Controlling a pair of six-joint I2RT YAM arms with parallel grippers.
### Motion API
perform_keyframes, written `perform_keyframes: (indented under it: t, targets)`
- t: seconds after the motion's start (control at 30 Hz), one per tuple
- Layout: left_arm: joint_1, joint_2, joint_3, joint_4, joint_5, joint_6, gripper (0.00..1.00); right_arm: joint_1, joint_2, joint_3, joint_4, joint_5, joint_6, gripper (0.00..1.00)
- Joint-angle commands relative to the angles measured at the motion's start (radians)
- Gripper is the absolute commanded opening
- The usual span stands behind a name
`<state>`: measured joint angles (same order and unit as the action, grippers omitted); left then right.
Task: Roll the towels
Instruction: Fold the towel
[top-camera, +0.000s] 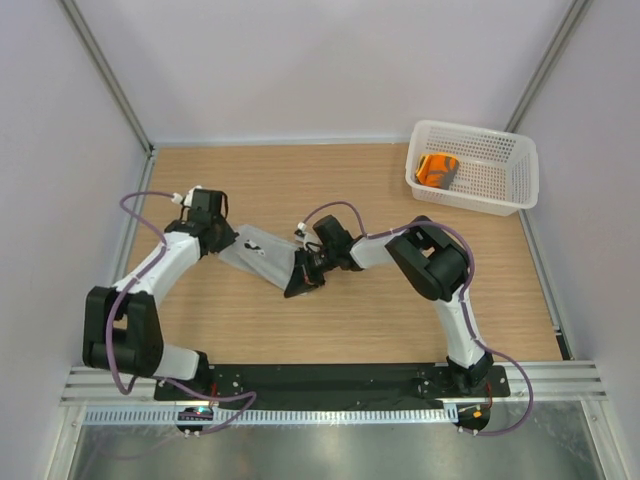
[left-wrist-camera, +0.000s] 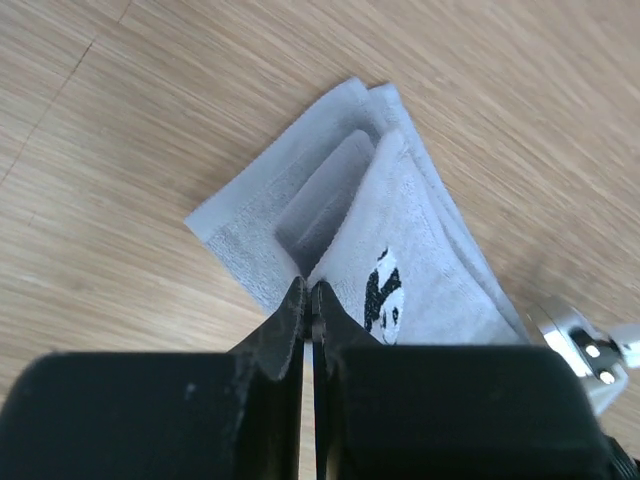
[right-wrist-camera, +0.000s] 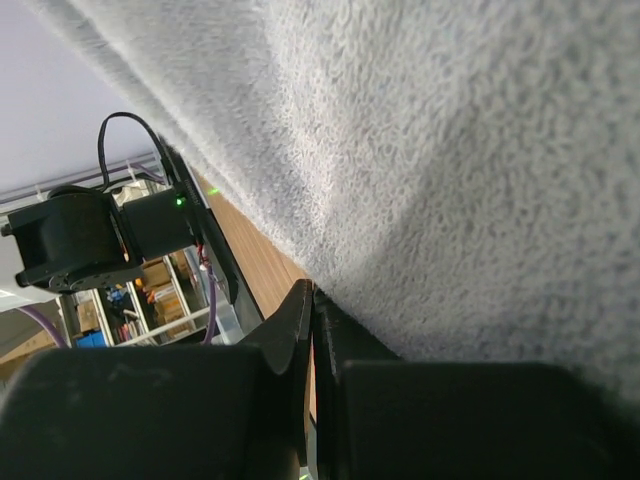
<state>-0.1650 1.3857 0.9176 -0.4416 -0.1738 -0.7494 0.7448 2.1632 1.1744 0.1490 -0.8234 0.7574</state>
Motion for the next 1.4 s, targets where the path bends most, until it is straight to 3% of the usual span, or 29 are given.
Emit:
perform_keyframes:
  t: [0.0,0.2,0.3,0.33,0.43,0.53,0.57,0.67,0.8,0.87,1.0,1.1,1.27,1.37]
  targets:
    - [0.018,0.108,0.003,0.067,-0.056,0.015,0.00,0.002,0.050,-0.005,-0.029,0.055,-0.001,0.01]
    - [0.082,0.330,0.049,0.020,-0.029,-0.033,0.01,0.002,0.032,-0.015,-0.035,0.049,0.000,0.01]
    - [0.105,0.346,0.086,-0.032,-0.041,-0.045,0.18,0.002,0.012,-0.018,-0.055,0.052,-0.010,0.01]
    - [0.114,0.348,0.096,-0.075,-0.056,-0.051,0.36,0.004,0.007,-0.016,-0.061,0.052,-0.012,0.02]
    - [0.125,0.337,0.119,-0.120,-0.069,-0.051,0.53,0.004,-0.025,-0.007,-0.092,0.052,-0.021,0.07]
    - [0.127,0.308,0.139,-0.170,-0.092,-0.053,0.59,0.004,-0.066,0.022,-0.143,0.056,-0.049,0.18]
    - [0.125,0.277,0.141,-0.181,-0.099,-0.053,0.61,0.004,-0.078,0.034,-0.193,0.056,-0.056,0.27]
    - [0.125,0.222,0.164,-0.221,-0.118,-0.039,0.64,0.002,-0.127,0.091,-0.273,0.063,-0.087,0.41]
    - [0.122,0.138,0.198,-0.285,-0.141,-0.024,0.64,-0.002,-0.189,0.191,-0.348,0.067,-0.109,0.46]
    - [0.114,0.099,0.202,-0.296,-0.148,-0.018,0.63,-0.015,-0.213,0.214,-0.344,0.056,-0.095,0.45]
    - [0.061,0.013,0.198,-0.292,-0.139,-0.004,0.57,-0.076,-0.185,0.228,-0.267,0.010,-0.041,0.29]
    - [0.029,-0.004,0.149,-0.198,0.005,0.044,0.54,-0.131,-0.132,0.244,-0.236,-0.006,-0.032,0.14]
    - [-0.022,0.094,0.129,-0.062,0.218,0.047,0.45,-0.183,-0.013,0.255,-0.247,-0.016,-0.058,0.04]
    - [-0.025,0.166,0.130,-0.019,0.247,0.038,0.45,-0.199,0.029,0.220,-0.233,-0.014,-0.072,0.02]
